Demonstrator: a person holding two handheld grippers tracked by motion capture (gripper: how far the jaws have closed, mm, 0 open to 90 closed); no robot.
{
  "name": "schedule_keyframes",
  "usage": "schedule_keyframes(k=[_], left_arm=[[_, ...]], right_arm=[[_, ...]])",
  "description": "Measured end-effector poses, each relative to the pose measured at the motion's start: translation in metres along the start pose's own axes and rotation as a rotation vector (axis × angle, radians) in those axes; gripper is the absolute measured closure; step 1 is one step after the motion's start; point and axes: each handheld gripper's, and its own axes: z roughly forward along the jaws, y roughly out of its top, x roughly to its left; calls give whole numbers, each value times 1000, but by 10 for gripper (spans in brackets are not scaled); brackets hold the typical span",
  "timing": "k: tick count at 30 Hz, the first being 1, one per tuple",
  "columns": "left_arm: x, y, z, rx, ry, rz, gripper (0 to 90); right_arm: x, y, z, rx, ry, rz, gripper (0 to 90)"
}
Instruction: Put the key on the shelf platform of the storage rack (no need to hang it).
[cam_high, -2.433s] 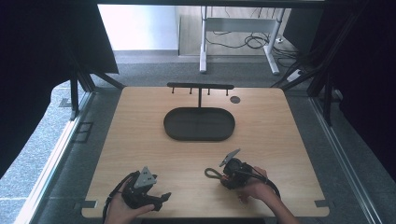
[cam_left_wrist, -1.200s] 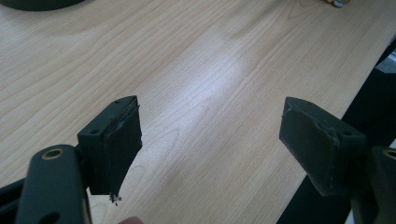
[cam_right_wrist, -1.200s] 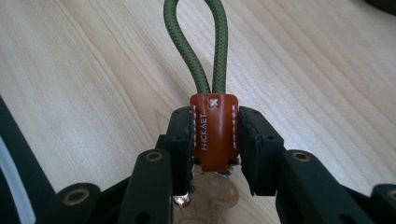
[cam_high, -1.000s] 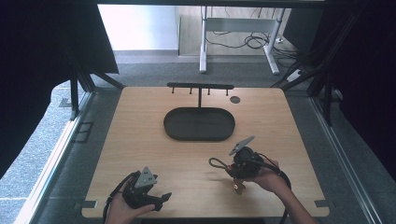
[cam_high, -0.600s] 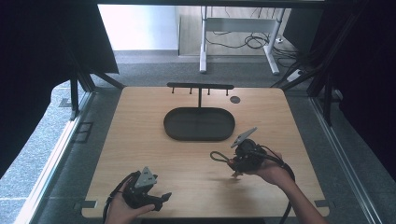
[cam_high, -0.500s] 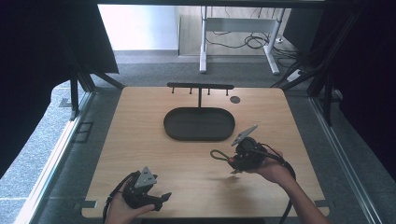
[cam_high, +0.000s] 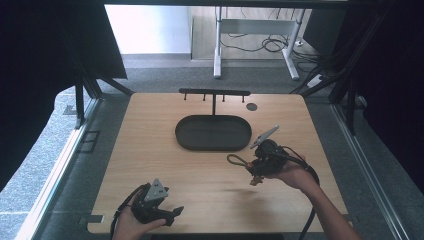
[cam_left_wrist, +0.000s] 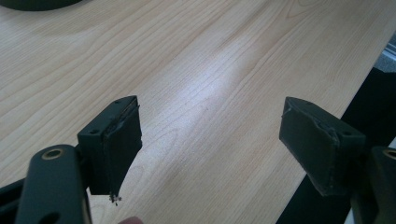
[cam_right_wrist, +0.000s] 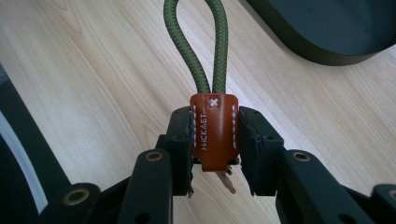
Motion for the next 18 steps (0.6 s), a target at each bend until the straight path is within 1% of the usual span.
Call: schedule_keyframes(k=[6,13,18], left_arm=[[0,0,0,1,-1,1,215],[0,0,0,2,-1,2,215],[0,0,1,5,-2,1,215]], right_arm=[[-4,5,-3,1,-3,6,670],[-9,9,-4,5,-7,1,670],[-12,10,-4,5,-3,10,670]])
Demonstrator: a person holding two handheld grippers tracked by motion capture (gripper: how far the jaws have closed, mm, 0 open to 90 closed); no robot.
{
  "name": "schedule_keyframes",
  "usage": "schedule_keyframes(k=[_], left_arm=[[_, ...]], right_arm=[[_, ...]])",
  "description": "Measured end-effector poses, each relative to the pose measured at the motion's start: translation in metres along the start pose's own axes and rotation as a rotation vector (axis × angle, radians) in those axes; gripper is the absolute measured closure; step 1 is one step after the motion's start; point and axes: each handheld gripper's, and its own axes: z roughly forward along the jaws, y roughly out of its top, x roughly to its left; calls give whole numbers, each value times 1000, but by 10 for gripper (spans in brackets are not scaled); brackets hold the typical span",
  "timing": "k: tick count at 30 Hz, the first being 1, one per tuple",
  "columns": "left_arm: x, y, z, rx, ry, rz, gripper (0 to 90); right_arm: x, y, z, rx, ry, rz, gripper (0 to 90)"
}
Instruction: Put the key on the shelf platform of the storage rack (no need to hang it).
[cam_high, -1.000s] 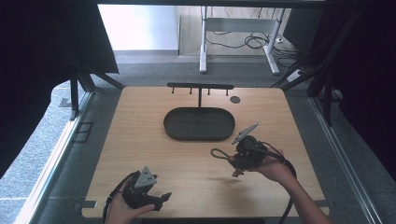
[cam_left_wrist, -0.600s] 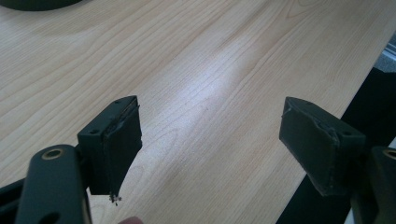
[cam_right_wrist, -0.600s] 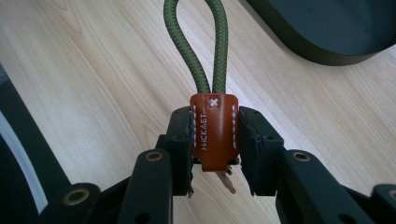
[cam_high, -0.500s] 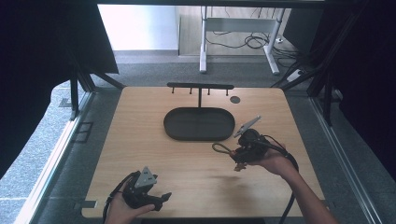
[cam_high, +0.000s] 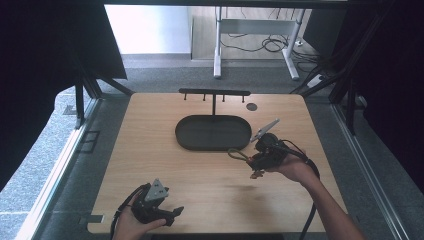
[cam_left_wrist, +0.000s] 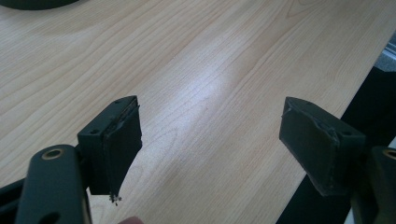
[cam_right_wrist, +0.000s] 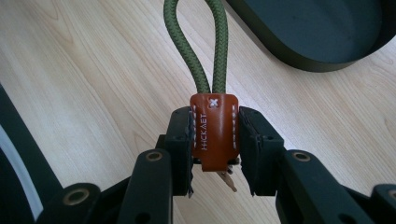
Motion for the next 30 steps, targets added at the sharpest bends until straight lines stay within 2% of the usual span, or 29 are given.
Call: schedule_keyframes(k=[11,22,30], left_arm=[[-1,0,2,4,-4,3,215],[0,0,1,4,-3,1,215],[-1,0,2,8,-4,6,215]], right_arm=[[-6,4,0,-4,7,5,670],[-18,25,8,9,23,-4,670],[-29,36,16,10,35,19,670]])
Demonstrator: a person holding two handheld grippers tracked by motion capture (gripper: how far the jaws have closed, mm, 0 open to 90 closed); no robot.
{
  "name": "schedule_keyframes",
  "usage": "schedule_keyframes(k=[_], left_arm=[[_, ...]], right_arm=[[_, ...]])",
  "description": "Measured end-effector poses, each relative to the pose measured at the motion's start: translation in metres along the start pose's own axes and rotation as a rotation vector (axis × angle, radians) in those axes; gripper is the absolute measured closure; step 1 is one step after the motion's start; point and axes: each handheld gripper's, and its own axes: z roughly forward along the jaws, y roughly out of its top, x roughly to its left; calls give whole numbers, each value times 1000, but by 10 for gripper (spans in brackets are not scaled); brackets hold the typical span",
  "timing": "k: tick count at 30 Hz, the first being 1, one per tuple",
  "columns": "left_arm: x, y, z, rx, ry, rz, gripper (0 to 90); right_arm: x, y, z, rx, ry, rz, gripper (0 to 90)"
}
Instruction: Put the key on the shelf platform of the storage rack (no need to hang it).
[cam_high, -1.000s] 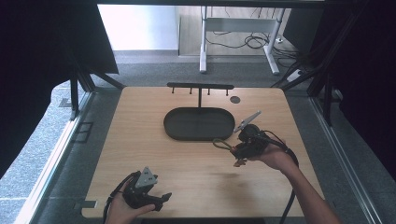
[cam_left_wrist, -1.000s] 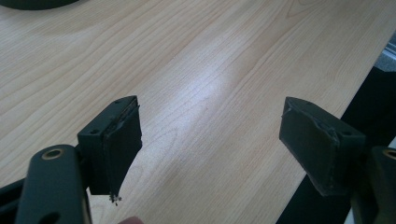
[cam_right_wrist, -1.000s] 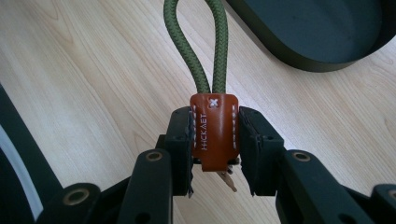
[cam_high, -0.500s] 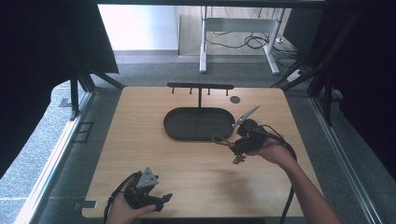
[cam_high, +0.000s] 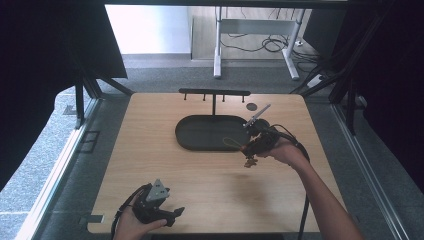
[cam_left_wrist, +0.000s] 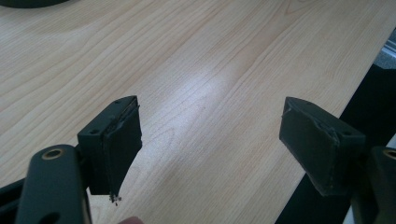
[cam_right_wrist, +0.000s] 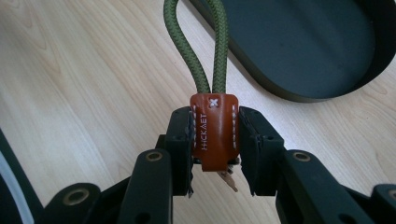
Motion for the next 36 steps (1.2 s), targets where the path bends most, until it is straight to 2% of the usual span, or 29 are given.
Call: schedule_keyframes(k=[18,36], left_arm=[[0,0,1,2,-3,1,215],[-2,0,5,17,-14,10,215]], right_arm=[[-20,16,8,-2,8,35,670],[-26,36,8,-4,-6,30,670]])
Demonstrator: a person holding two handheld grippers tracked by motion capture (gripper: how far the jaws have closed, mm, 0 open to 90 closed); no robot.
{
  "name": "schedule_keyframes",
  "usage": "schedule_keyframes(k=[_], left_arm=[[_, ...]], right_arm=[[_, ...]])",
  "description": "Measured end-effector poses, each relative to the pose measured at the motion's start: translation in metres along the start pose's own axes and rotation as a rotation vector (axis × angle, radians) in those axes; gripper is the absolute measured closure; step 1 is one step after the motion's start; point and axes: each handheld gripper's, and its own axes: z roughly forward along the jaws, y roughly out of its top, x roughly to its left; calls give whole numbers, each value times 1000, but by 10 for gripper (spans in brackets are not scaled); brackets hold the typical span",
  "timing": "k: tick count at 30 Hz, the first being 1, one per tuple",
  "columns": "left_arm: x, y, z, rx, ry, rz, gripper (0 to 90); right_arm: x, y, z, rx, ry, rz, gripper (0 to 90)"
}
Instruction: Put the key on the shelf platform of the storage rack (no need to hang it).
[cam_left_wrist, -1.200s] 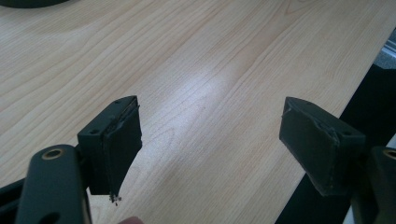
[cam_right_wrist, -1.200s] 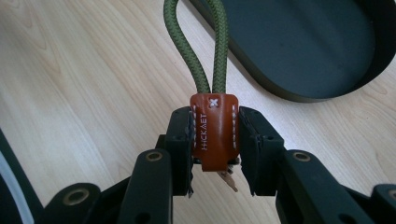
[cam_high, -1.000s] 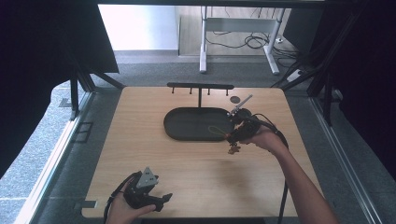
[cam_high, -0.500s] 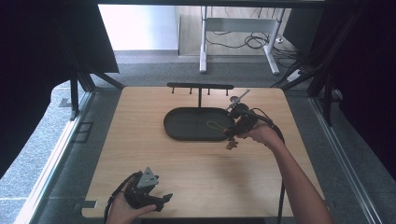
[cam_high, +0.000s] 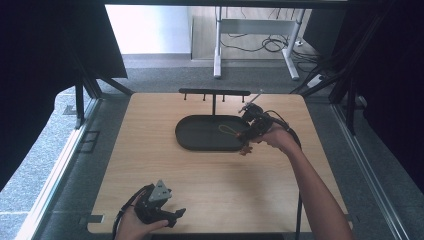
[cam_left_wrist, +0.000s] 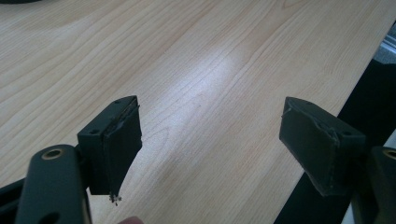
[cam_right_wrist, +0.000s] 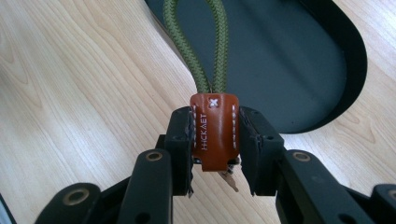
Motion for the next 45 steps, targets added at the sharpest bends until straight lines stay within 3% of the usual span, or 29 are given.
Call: schedule_keyframes(k=[30,45], left_arm=[[-5,2,7,26,-17,17,212],[-11,3,18,76,-42,38,199]], right_arm=[[-7,9,16,-3,-2,2,669],[-7,10,19,7,-7,-3,669]])
